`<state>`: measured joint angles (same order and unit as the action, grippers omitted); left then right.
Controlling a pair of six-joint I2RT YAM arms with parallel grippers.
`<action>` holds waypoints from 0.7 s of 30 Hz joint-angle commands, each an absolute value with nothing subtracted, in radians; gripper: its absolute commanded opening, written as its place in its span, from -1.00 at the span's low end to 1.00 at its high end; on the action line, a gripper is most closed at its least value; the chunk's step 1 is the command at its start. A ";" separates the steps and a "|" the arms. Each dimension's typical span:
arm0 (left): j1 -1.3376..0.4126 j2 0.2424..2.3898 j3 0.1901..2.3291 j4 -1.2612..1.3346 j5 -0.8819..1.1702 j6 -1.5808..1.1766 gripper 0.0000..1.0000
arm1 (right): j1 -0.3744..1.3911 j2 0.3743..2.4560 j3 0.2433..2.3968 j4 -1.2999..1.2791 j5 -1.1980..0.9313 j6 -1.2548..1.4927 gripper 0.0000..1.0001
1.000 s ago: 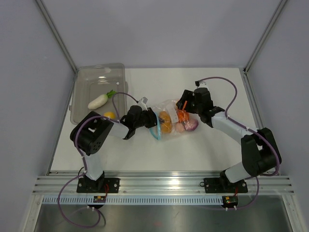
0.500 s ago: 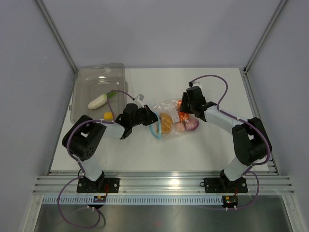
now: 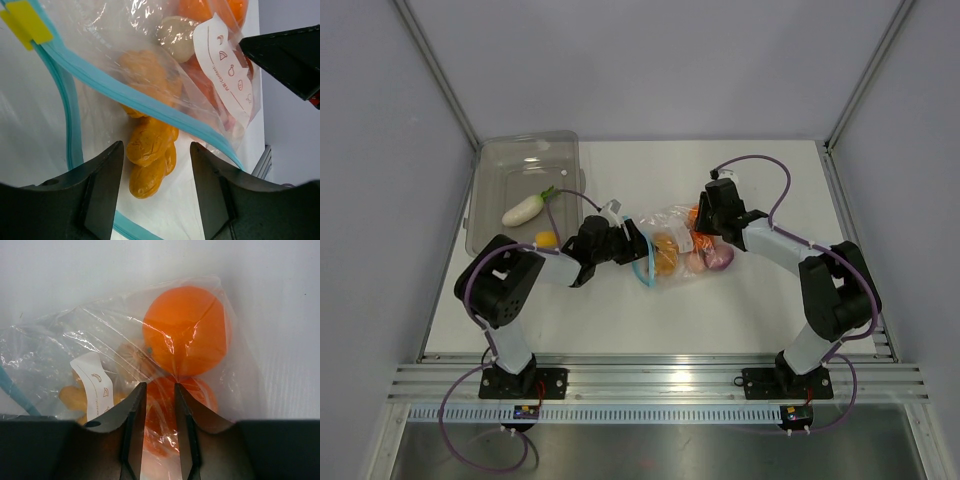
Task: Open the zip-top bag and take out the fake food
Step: Pick up the fake vegetable from the zipper food storage bag.
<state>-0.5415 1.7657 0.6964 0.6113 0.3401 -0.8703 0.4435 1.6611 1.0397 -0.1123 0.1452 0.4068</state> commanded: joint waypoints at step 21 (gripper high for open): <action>-0.560 1.960 0.864 0.643 0.364 -0.834 0.32 | 0.488 1.749 1.109 -0.097 0.043 0.411 -0.35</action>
<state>-0.5545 1.9316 0.8326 0.6235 0.3458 -0.8597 0.4591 1.7237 1.0622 -0.1093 0.0837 0.4080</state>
